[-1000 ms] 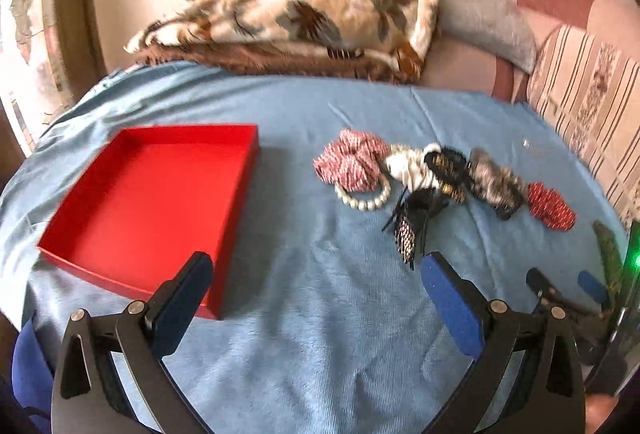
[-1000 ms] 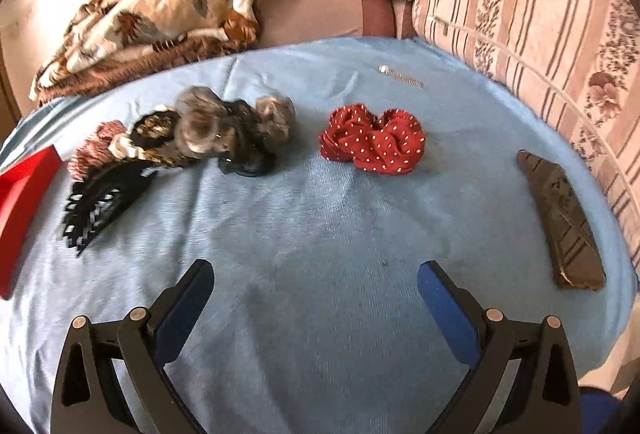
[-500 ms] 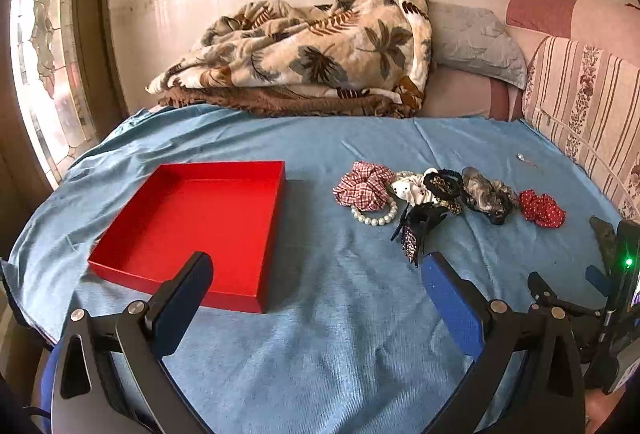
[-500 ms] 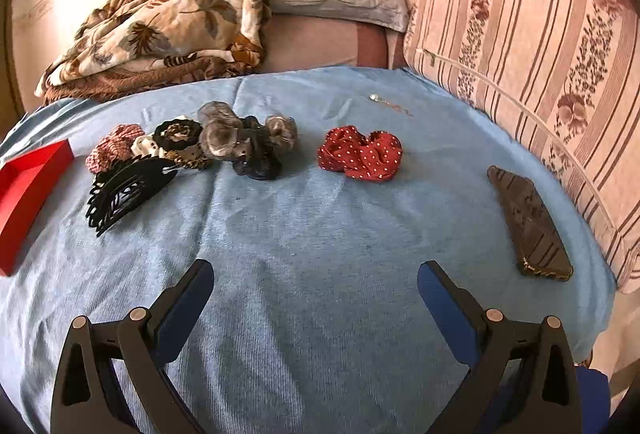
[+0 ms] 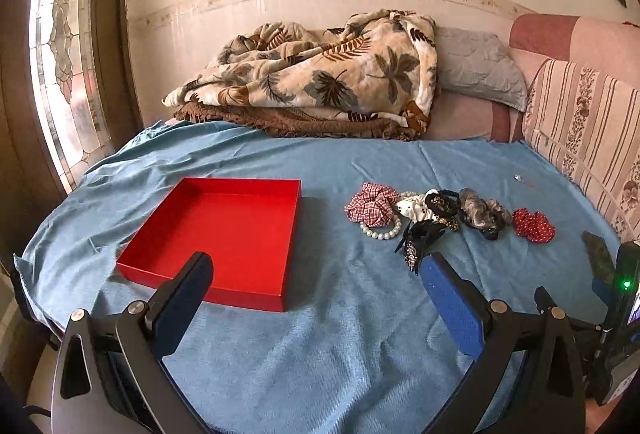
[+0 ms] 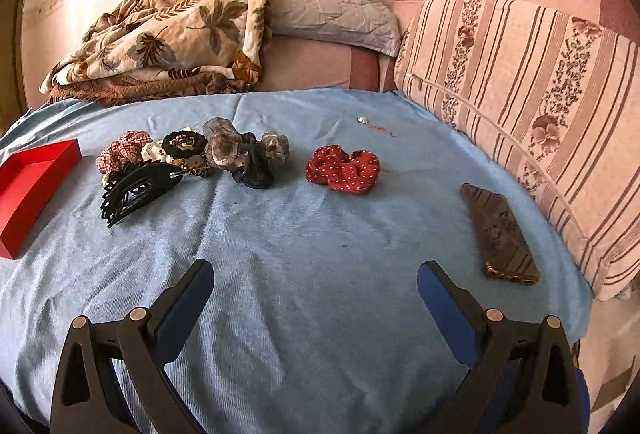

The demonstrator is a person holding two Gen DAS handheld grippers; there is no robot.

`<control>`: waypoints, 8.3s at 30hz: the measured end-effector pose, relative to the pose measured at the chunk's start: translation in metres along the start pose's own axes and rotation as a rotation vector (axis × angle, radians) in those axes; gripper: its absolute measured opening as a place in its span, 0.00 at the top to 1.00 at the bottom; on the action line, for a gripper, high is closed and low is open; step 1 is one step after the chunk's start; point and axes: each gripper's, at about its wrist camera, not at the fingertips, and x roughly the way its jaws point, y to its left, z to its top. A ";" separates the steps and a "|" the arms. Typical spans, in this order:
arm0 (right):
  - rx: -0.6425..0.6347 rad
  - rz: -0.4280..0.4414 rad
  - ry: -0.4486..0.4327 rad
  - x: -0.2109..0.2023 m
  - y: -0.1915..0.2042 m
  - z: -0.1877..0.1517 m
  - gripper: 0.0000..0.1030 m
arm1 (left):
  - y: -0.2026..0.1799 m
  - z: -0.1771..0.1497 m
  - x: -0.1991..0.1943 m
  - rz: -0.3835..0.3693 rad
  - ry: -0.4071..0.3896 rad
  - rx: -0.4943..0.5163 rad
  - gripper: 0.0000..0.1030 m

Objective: Organize jewelry
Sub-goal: 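Move left tool toward red plaid scrunchie while right tool approaches grey sheer scrunchie, then grasp red plaid scrunchie with left tool while right tool grasps grey sheer scrunchie, then carry both scrunchies over the red tray and open both tools, then grasp black claw clip with left tool while right tool grasps black hair tie, then carry claw clip and hair tie into the red tray and release both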

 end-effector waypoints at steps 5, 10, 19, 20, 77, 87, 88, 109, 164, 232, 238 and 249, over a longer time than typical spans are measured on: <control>0.008 0.061 -0.028 -0.031 -0.002 0.033 0.00 | 0.005 0.004 -0.007 -0.001 -0.008 0.011 0.00; -0.032 0.128 -0.152 -0.058 0.010 0.085 0.00 | 0.017 0.021 -0.007 0.032 -0.029 0.026 0.00; 0.021 0.195 -0.164 0.000 0.014 0.144 0.00 | 0.047 0.068 0.026 0.093 -0.059 0.015 0.00; 0.022 0.196 -0.155 0.009 0.013 0.144 0.00 | 0.048 0.070 0.034 0.085 -0.045 0.014 0.00; 0.161 0.444 0.126 0.128 0.006 0.108 0.87 | -0.010 0.092 0.191 -0.250 0.274 0.033 0.87; 0.121 0.513 0.096 0.061 0.039 0.100 0.87 | 0.113 0.082 0.175 -0.054 0.250 -0.047 0.86; 0.100 0.531 0.095 0.053 0.050 0.103 0.87 | 0.125 0.080 0.178 -0.034 0.256 -0.058 0.86; -0.233 0.715 0.248 0.079 0.330 0.142 0.86 | 0.219 0.072 0.296 0.026 0.371 -0.155 0.86; 0.083 0.491 0.182 0.124 0.019 0.104 0.34 | -0.050 0.023 0.188 -0.344 0.339 0.103 0.47; -0.150 0.868 0.239 -0.001 0.197 0.078 0.90 | 0.224 -0.010 0.155 0.178 0.308 -0.202 0.72; -0.271 0.854 0.237 0.002 0.267 0.082 0.89 | 0.229 -0.022 0.169 0.192 0.315 -0.177 0.72; -0.394 0.777 0.294 0.021 0.308 0.055 0.89 | 0.240 -0.024 0.173 0.137 0.305 -0.258 0.72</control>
